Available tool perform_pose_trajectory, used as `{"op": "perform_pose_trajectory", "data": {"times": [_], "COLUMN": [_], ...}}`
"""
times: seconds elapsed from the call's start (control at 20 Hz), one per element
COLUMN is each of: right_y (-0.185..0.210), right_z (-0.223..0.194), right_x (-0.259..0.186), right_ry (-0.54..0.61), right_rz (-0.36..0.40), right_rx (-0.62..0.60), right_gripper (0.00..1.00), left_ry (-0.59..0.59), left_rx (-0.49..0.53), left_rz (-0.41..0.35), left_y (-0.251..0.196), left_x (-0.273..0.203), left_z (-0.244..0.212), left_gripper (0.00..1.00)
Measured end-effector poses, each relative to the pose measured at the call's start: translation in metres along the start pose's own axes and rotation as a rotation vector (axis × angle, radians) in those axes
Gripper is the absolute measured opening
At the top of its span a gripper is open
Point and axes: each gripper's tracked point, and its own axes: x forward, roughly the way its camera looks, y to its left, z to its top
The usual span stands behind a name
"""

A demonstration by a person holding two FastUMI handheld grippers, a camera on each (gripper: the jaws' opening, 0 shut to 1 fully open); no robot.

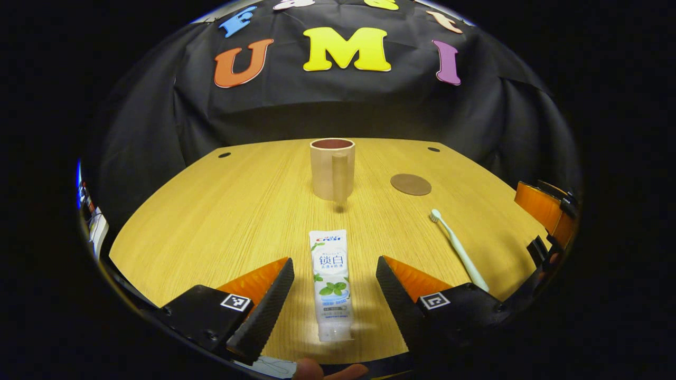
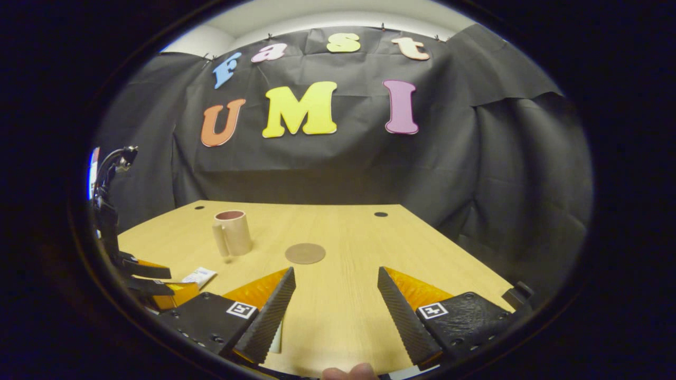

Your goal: Put the toothbrush and toothpaste on the desktop into the cup, then pick up the cup and place it on the coaster on the desktop.

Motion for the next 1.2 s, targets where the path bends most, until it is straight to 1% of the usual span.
{"op": "perform_pose_trajectory", "data": {"times": [0.2, 0.3, 0.35, 0.4, 0.45, 0.6, 0.75, 0.85, 0.9, 0.95, 1.15, 1.2], "right_y": [0.003, 0.003, 0.003, 0.003, 0.006, 0.015, 0.028, 0.039, 0.044, 0.049, 0.067, 0.072], "right_z": [-0.003, -0.003, -0.003, -0.004, -0.004, -0.013, -0.019, -0.023, -0.026, -0.029, -0.050, -0.057], "right_x": [0.002, 0.002, 0.003, 0.005, 0.006, 0.011, 0.015, 0.020, 0.021, 0.023, 0.034, 0.035], "right_ry": [0.008, 0.007, 0.006, 0.007, 0.012, 0.041, 0.072, 0.094, 0.105, 0.119, 0.206, 0.234], "right_rz": [0.005, 0.005, 0.003, 0.004, 0.008, 0.030, 0.057, 0.080, 0.093, 0.106, 0.141, 0.155], "right_rx": [-0.003, -0.003, -0.005, -0.006, -0.008, -0.011, -0.025, -0.044, -0.047, -0.047, -0.048, -0.050], "right_gripper": [0.95, 0.95, 0.95, 0.95, 0.95, 0.96, 0.96, 0.96, 0.96, 0.96, 0.95, 0.95], "left_ry": [0.042, 0.059, 0.071, 0.081, 0.090, 0.098, 0.104, 0.107, 0.108, 0.110, 0.111, 0.106], "left_rx": [-0.001, 0.004, 0.003, -0.002, -0.007, 0.011, 0.011, -0.002, -0.021, -0.027, -0.048, -0.056], "left_rz": [0.000, 0.008, 0.009, 0.003, -0.010, 0.003, 0.016, 0.024, 0.026, 0.024, 0.003, -0.001], "left_y": [0.001, 0.004, 0.004, 0.004, 0.000, 0.000, 0.004, 0.006, 0.007, 0.006, 0.006, 0.006], "left_x": [0.003, 0.004, 0.004, 0.005, 0.006, 0.007, 0.012, 0.010, 0.011, 0.011, 0.008, 0.007], "left_z": [-0.005, -0.008, -0.010, -0.012, -0.015, -0.014, -0.015, -0.015, -0.015, -0.015, -0.014, -0.012], "left_gripper": [0.99, 0.96, 0.92, 0.96, 0.86, 0.81, 0.69, 0.65, 0.54, 0.47, 0.43, 0.48]}}
